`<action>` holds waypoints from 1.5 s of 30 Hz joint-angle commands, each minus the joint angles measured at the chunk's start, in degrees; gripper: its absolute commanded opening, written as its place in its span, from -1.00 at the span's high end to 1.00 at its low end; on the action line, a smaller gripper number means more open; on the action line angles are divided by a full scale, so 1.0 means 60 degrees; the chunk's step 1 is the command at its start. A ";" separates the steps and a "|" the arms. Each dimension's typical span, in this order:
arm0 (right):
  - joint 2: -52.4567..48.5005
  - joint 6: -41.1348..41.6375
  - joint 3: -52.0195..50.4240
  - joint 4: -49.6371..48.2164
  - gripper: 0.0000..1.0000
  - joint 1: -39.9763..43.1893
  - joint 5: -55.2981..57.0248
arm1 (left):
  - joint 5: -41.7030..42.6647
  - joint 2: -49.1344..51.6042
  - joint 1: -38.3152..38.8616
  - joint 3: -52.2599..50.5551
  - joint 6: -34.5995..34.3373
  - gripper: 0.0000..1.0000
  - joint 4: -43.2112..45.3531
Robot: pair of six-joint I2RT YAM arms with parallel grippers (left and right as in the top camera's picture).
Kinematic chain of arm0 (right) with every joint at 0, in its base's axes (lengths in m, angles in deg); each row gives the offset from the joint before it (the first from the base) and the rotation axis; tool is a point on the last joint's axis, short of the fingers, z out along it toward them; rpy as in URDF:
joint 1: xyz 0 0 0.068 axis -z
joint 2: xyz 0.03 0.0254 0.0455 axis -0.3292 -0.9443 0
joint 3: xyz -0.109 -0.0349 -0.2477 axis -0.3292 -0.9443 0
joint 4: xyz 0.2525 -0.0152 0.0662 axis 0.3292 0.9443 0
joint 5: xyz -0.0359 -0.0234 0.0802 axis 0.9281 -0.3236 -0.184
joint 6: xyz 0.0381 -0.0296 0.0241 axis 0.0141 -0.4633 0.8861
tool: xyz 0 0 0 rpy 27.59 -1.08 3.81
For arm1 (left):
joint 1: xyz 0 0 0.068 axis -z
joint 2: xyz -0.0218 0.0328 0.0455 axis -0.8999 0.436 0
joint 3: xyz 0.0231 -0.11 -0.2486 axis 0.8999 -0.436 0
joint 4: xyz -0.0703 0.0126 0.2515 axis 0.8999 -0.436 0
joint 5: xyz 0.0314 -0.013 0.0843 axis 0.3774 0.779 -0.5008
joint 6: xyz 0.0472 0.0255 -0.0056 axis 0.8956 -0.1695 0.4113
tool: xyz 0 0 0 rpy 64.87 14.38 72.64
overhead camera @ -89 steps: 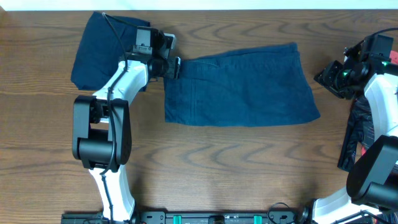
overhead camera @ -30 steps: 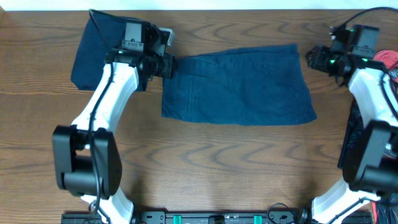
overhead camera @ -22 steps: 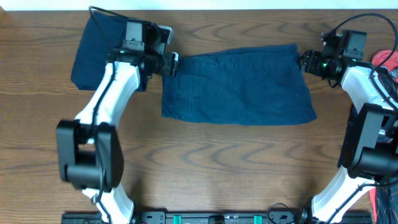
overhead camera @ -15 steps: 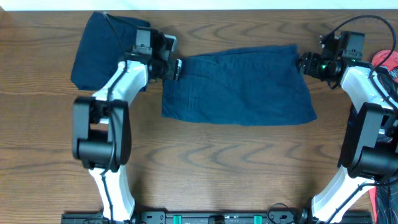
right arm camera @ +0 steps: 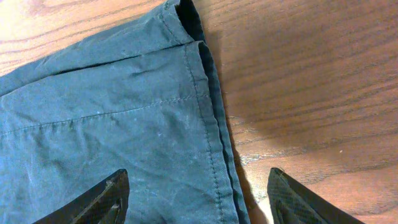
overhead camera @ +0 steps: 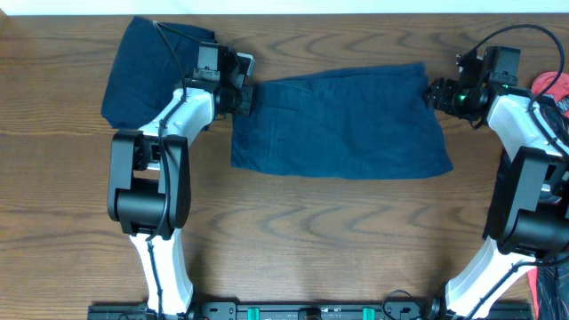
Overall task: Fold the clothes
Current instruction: 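Grasp the right top corner of the shorts with the right gripper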
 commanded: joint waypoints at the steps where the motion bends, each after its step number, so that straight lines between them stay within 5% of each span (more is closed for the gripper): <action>1: 0.0011 -0.0062 0.0004 -0.0076 -0.39 -0.0018 -0.0018 | 0.0164 -0.0408 -0.0033 0.0055 0.0095 0.88 -0.0131; 21: -0.0364 0.0255 0.0007 -0.1198 -0.24 0.0288 -0.0812 | 0.0164 -0.2823 -0.0029 0.0051 0.0095 0.88 -0.2149; 32: -0.1388 0.0259 0.0007 -0.3085 -0.50 -0.0423 -0.0820 | 0.0160 -0.4105 -0.0022 0.0051 0.0109 0.88 -0.3111; 45: -0.1457 0.0251 0.0007 -0.4193 -0.50 -0.1002 -0.0780 | 0.0160 -0.5034 -0.0022 0.0051 0.0131 0.88 -0.3479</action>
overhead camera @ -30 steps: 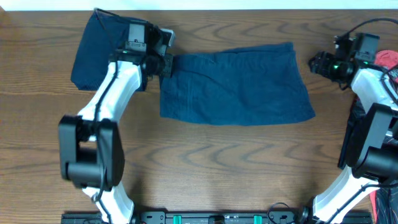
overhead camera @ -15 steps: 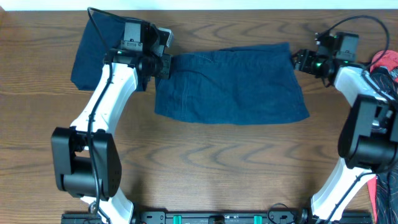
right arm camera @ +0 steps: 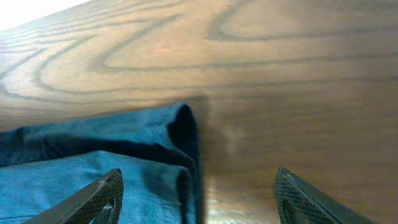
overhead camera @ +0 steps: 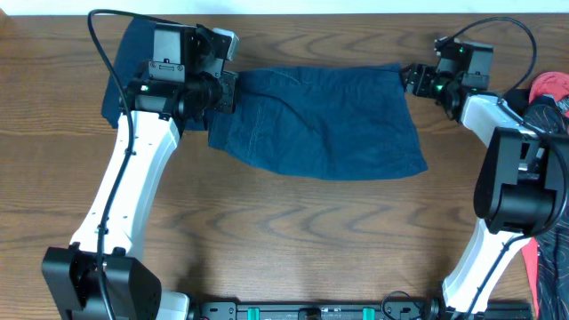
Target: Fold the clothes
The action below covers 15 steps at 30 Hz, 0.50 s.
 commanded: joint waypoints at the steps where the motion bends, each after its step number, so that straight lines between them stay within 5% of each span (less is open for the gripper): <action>1: -0.0087 -0.0007 0.0007 -0.0251 -0.49 -0.0240 0.0000 | -0.0018 -0.0106 -0.0022 0.0055 0.0058 0.88 -0.0062; 15: -0.0714 0.0109 0.0007 -0.1005 -0.45 -0.0495 0.0036 | -0.0018 -0.0379 -0.0022 0.0055 0.0058 0.88 -0.0634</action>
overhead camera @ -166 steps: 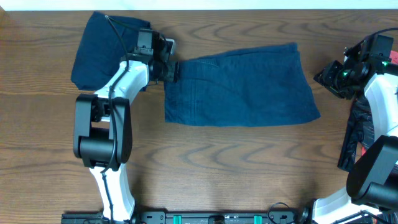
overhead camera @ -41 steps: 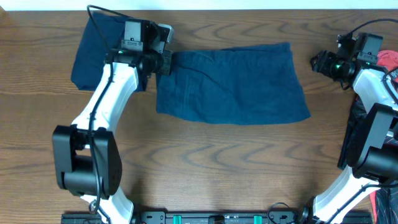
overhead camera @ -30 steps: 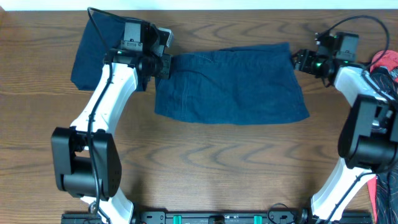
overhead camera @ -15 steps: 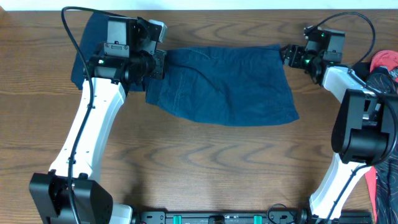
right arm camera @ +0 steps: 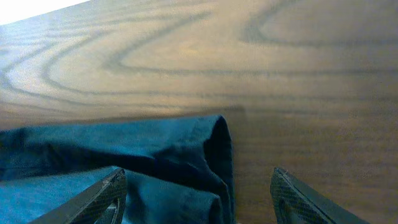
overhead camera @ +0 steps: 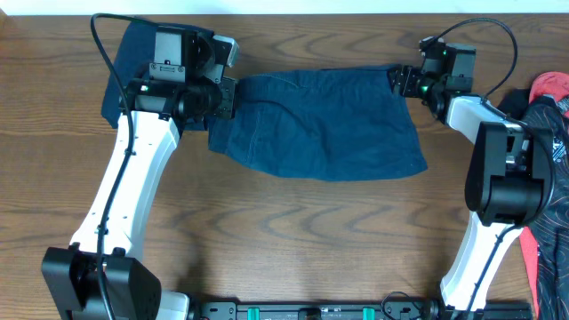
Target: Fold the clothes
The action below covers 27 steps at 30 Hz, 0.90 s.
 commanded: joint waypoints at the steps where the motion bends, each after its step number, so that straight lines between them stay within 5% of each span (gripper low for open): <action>1: -0.0080 0.0106 0.0004 -0.0113 -0.45 -0.0076 0.0025 | -0.0018 -0.0430 -0.0022 0.0055 0.0058 0.88 -0.0018; 27: -0.0091 0.0058 0.0004 -0.0255 -0.40 -0.0117 -0.1574 | -0.0055 -0.1479 -0.0022 0.0055 0.0062 0.88 -0.0328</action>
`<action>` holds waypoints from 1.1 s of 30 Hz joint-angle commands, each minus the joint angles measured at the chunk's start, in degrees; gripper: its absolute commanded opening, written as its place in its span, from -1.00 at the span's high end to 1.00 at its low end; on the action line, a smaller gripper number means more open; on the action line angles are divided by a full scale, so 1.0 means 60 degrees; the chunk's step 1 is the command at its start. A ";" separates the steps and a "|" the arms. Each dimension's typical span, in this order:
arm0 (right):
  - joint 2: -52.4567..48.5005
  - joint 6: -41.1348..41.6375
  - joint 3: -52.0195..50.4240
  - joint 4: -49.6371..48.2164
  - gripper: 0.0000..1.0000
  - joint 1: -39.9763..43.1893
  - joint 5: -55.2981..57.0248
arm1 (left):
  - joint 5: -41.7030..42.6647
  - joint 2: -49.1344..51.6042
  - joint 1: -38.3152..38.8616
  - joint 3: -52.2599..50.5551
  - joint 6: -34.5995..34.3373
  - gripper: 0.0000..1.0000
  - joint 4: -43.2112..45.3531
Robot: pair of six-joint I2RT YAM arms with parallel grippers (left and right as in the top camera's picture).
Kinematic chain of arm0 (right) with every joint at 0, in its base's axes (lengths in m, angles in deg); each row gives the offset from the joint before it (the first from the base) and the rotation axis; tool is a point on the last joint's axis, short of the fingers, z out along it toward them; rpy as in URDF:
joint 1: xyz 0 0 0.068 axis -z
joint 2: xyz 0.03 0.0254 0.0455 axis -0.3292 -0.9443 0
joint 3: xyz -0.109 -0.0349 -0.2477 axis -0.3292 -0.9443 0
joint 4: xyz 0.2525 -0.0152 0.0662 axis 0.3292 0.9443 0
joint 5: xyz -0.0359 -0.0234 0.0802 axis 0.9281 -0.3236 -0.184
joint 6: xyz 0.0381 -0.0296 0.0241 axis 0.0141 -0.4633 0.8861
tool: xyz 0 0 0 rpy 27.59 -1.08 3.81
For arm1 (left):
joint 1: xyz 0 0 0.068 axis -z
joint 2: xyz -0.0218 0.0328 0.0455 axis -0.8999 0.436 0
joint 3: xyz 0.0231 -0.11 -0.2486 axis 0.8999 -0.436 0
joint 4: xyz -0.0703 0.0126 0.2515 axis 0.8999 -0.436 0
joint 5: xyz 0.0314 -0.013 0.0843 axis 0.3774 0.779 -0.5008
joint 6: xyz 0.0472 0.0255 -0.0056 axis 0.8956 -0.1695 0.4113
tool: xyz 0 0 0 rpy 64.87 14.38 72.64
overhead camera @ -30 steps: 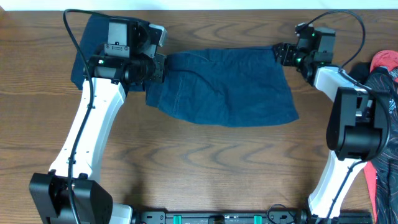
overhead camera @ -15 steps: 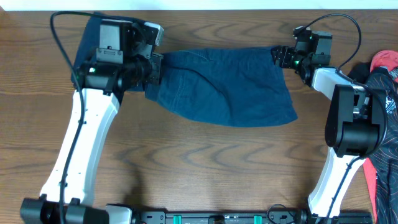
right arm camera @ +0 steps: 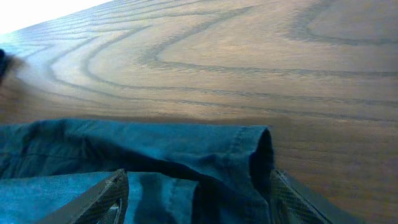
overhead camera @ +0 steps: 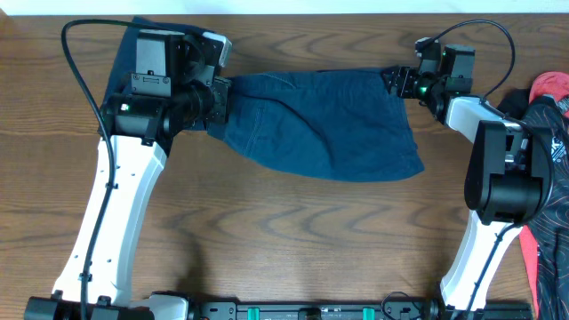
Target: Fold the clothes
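Note:
A blue garment (overhead camera: 329,124) lies spread across the middle of the wooden table (overhead camera: 284,240). My left gripper (overhead camera: 220,100) is at its left edge and looks shut on the fabric, which is drawn up there. At the garment's far right corner sits my right gripper (overhead camera: 394,80). In the right wrist view that gripper (right arm camera: 196,205) is open, its fingers (right arm camera: 106,194) set wide on either side of the folded corner of the blue garment (right arm camera: 155,155).
A second dark blue garment (overhead camera: 120,62) lies folded at the far left, partly under my left arm. A heap of red and black clothes (overhead camera: 549,89) sits at the right edge of the table, beside the right arm.
The left arm has risen and shifted left, pulling the garment's left edge and lower left corner up with it. The right gripper has moved further over the far right corner, still open.
At first the garment lay further right, with the left gripper at its left edge and the right gripper open over its right hem. Then the garment was further left and the right gripper was beyond its far corner. Now the left edge is lifted and the right fingers straddle the corner.

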 commanded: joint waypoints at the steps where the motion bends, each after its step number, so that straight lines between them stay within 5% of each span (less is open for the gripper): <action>1: -0.0047 0.0022 0.0007 -0.0084 -0.40 -0.0120 -0.0353 | -0.0055 -0.0171 -0.0022 0.0055 0.0062 0.88 0.0015; 13: -0.0991 0.0659 0.0036 -0.1129 -0.31 -0.0138 -0.1457 | -0.0055 -0.0171 -0.0022 0.0055 0.0058 0.88 0.0011; 20: -0.0991 0.0925 0.0058 -0.1177 0.61 -0.0066 -0.2375 | -0.0055 -0.0171 -0.0022 0.0055 0.0058 0.88 0.0011; 25: -0.0987 0.1370 0.0171 -0.1177 0.95 0.0237 -0.3187 | -0.0055 -0.0171 -0.0022 0.0055 0.0058 0.88 0.0011; 33: -0.0470 0.1534 0.0204 -0.0721 0.98 0.0761 -0.3643 | -0.0055 -0.0171 -0.0022 0.0055 0.0058 0.87 -0.0091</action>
